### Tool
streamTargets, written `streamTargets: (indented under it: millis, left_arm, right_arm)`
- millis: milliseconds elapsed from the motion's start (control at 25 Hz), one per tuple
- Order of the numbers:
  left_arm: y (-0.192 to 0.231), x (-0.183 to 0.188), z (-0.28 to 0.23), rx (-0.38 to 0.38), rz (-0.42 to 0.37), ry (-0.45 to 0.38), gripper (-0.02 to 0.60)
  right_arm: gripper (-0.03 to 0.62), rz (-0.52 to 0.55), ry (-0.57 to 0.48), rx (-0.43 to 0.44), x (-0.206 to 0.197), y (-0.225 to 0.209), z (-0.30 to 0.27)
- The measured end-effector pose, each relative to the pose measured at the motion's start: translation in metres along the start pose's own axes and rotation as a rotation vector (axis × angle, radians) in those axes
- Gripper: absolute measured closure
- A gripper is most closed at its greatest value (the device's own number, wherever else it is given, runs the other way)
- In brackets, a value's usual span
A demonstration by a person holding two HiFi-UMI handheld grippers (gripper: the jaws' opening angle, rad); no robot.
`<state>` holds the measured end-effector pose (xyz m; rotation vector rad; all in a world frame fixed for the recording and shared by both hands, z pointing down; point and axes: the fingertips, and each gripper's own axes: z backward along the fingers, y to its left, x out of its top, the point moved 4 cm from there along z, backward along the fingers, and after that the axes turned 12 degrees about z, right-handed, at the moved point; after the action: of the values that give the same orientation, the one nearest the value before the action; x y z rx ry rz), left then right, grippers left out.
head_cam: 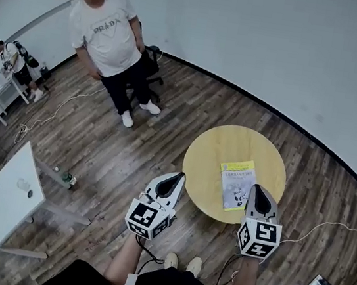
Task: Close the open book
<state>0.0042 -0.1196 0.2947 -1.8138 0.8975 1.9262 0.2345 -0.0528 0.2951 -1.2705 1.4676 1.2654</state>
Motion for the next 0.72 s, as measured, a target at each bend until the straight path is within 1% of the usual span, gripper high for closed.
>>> streamTargets:
  millis: [160,280,400,520,720]
  left_arm:
    - [-0.002,0.031,0.020,0.028,-0.004,-0.059,0.583]
    - [0.004,0.043,0.033,0.071,-0.003,-0.071,0.583]
    - [0.009,0.046,0.040,0.097,0.011,-0.072,0.583]
    - [0.009,0.046,0.043,0.099,0.014,-0.070,0.583]
    - [0.010,0.044,0.040,0.092,0.010,-0.071,0.583]
  right_arm:
    - [0.591,0.000,-0.047,0.017,0.026,0.017,0.019]
    - [0.591,0.009,-0.096,0.032,0.041,0.032,0.031]
    - [0.591,0.027,-0.121,0.050,0.048,0.043,0.036]
    - [0.591,0.049,-0.119,0.063,0.050,0.050,0.037]
    - [0.591,0.052,-0.121,0.071,0.050,0.052,0.032]
